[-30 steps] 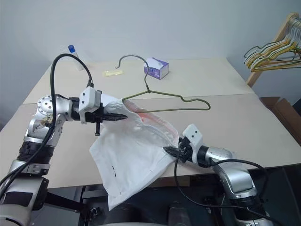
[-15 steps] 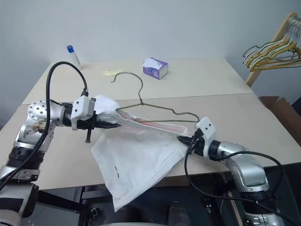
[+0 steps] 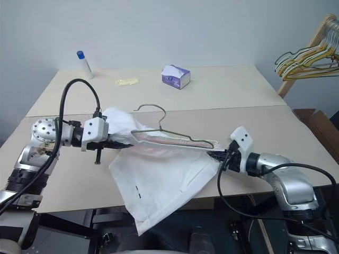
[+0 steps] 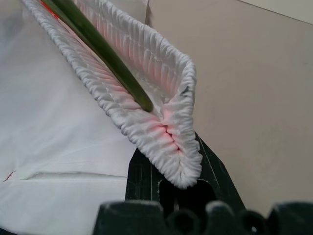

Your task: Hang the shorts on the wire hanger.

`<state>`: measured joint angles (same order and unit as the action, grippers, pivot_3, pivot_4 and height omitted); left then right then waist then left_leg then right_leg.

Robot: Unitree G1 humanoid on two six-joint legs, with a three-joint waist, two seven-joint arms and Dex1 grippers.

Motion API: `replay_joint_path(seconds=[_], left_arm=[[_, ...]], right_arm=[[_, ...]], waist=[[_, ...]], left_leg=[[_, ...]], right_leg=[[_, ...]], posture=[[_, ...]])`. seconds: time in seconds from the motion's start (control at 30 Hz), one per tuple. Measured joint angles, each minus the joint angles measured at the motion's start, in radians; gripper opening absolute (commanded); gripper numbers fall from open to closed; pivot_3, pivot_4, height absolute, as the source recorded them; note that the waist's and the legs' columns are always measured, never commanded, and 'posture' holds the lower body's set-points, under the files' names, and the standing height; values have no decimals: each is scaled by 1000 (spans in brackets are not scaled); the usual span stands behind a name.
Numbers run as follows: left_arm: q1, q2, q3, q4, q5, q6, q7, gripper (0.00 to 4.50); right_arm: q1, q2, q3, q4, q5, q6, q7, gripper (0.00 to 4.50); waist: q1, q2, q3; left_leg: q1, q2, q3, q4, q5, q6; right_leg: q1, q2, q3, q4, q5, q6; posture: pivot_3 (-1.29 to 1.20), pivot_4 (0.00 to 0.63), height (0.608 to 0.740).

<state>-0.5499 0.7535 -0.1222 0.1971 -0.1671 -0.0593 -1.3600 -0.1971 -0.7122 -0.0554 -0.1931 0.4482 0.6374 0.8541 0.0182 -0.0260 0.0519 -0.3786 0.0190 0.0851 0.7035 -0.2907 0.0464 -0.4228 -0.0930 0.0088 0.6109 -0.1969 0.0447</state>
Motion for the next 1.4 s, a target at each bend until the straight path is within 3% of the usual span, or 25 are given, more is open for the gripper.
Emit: replay_joint_path(seconds=[0.43, 0.73, 0.83, 1.07, 1.27, 1.4], left_arm=[[-1, 41, -67, 79, 128, -115, 62, 0], [-54, -50, -78, 102, 161, -14, 167, 0], [-55, -60, -78, 103, 158, 18, 170, 0], [-55, -53, -72, 96, 133, 43, 167, 0], [-55, -33, -53, 90, 87, 48, 120, 0], [-62, -33, -53, 90, 67, 47, 75, 0]], right_arm=[[-12, -38, -4, -57, 7, -28, 20, 28], [19, -61, 69, -214, -32, -58, 34, 28], [24, -47, 106, -214, -79, -66, -2, 864], [23, -48, 101, -215, -94, -65, -31, 3324], [15, -130, -98, -210, 58, -64, 89, 3324], [-100, -184, -92, -118, 59, -86, 161, 3324]], waist=[[0, 0, 0], [16, 0, 0], [15, 0, 0], [19, 0, 0], [22, 0, 0], [13, 0, 0]], left_leg=[[0, 0, 0, 0, 0, 0], [-1, 0, 1, 0, 0, 0], [-1, 0, 3, 0, 0, 0], [-2, 0, 3, 0, 0, 0], [-1, 0, 1, 0, 0, 0], [1, 0, 2, 0, 0, 0]], right_leg=[[0, 0, 0, 0, 0, 0], [0, 0, -1, 0, 0, 0], [-1, 0, -1, 0, 0, 0], [-1, 0, -1, -1, 0, 0], [0, 0, -1, 0, 0, 0], [0, 0, 0, 0, 0, 0]], posture=[[71, 31, 740], [63, 26, 740], [64, 26, 740], [69, 32, 740], [65, 29, 740], [60, 19, 740]])
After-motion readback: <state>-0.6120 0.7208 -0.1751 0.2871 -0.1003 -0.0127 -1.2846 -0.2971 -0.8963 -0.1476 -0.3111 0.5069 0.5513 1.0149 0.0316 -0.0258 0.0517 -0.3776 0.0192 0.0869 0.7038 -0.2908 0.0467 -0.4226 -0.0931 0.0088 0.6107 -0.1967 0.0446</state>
